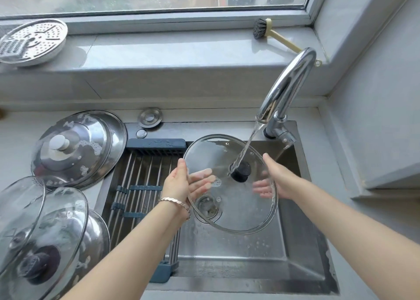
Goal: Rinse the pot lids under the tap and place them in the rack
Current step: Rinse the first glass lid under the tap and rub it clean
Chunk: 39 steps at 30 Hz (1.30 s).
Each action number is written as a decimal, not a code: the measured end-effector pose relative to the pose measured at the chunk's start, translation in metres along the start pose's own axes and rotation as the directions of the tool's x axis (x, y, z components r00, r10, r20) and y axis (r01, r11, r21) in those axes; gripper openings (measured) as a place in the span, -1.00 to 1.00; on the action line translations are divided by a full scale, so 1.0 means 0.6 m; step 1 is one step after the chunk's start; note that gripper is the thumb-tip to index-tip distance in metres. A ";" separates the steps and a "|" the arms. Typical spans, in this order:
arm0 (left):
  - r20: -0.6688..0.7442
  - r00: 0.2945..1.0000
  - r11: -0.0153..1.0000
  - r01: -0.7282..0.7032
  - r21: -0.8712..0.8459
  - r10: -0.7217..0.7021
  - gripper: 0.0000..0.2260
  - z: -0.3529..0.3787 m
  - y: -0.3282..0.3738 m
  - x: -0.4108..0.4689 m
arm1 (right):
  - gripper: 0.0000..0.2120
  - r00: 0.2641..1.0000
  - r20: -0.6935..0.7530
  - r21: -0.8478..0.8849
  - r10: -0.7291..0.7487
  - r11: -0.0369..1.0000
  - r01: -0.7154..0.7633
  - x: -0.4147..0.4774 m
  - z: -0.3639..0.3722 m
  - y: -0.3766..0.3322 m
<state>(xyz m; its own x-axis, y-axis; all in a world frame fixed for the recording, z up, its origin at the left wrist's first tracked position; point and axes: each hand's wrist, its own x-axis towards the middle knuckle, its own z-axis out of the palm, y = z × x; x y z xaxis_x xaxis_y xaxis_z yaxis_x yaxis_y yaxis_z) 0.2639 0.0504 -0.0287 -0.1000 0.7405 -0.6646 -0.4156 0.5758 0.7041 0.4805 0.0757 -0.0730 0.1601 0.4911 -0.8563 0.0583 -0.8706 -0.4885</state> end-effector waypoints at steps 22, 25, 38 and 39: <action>-0.292 0.854 0.891 0.454 0.014 -0.431 -0.61 -0.108 -0.046 0.017 | -0.67 0.783 0.075 -0.847 -0.618 0.376 0.377 -0.036 0.086 -0.058; -0.333 0.912 0.960 0.274 0.064 -0.238 -0.51 -0.116 -0.004 0.011 | -0.74 0.832 0.145 -0.908 -0.536 0.262 0.327 -0.012 0.094 -0.034; -0.025 0.997 0.854 -0.043 0.519 0.066 -0.88 0.040 0.065 -0.068 | -0.09 0.665 0.584 -0.514 -0.465 0.422 0.747 -0.152 0.094 0.084; -0.008 0.998 0.858 -0.050 0.511 0.062 -0.88 0.051 0.061 -0.066 | -0.13 0.657 0.513 -0.528 -0.553 0.400 0.749 -0.151 0.089 0.090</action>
<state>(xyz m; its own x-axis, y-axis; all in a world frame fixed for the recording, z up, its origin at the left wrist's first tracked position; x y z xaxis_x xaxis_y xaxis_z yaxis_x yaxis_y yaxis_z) 0.2805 0.0530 0.0312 -0.1330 0.7723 -0.6212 0.1104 0.6344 0.7651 0.4165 -0.0140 -0.0307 -0.4322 0.8184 -0.3786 0.6638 0.0045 -0.7479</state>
